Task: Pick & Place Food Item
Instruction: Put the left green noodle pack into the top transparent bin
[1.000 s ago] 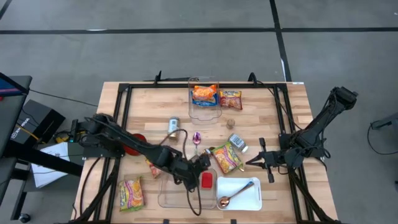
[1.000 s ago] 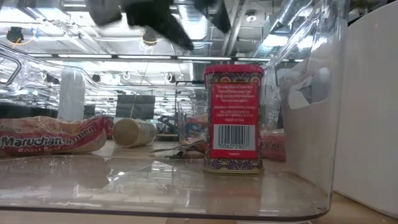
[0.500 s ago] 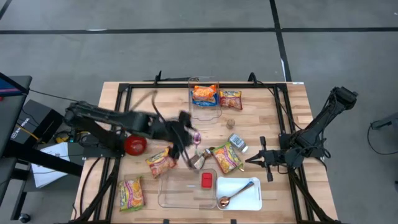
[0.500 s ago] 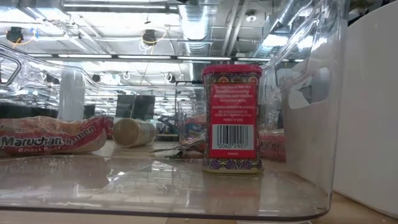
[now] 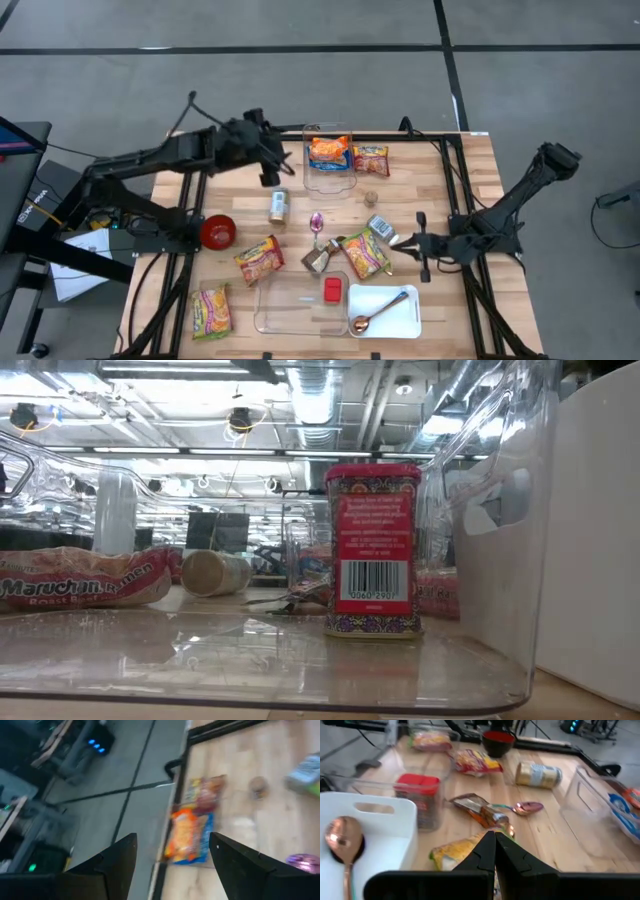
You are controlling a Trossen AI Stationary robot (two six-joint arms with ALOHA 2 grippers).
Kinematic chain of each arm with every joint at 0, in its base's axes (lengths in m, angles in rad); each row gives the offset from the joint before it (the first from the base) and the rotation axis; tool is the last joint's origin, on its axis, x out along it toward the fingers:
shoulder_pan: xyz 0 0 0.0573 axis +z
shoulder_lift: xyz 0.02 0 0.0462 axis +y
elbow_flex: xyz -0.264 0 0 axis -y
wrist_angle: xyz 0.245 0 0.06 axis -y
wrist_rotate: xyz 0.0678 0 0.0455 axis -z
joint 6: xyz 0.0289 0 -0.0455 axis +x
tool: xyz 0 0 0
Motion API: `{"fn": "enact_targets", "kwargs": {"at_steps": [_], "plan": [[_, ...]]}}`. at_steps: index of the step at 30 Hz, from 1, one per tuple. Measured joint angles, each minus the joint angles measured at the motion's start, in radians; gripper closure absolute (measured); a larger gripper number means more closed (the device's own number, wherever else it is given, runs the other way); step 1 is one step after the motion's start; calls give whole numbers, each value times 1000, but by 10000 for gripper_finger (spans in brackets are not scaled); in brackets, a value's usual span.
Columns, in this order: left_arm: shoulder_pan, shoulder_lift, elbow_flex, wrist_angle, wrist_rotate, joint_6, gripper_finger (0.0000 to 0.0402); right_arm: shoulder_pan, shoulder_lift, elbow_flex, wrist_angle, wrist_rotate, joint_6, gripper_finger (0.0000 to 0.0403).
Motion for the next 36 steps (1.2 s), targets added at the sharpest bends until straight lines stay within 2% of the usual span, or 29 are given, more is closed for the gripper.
{"fn": "enact_targets", "kwargs": {"at_steps": [2, 7, 10, 15, 18, 22, 31, 36], "plan": [[37, -8, 0, -45, 35, 2, 160, -14, 0, 0, -20, -1, 14, 403], [93, -11, 0, -264, 221, -53, 160, -29, 0, 0, -47, -1, 47, 403], [81, -12, -6, -451, 326, -166, 160, -27, 0, 0, -57, -1, 64, 403], [11, -40, -99, -594, 370, -400, 160, -28, 0, 0, -60, -1, 64, 403], [-24, -56, -171, -666, 459, -525, 160, -28, 0, 0, -76, -1, 65, 403], [-92, -98, -275, -676, 535, -678, 160, -28, 0, 0, -86, -1, 65, 403], [-243, -194, -468, -663, 545, -1074, 160, -28, 0, 0, -75, -1, 65, 403], [-360, -226, -552, -604, 646, -1301, 160, -28, 0, 0, -71, -1, 66, 403]]}}
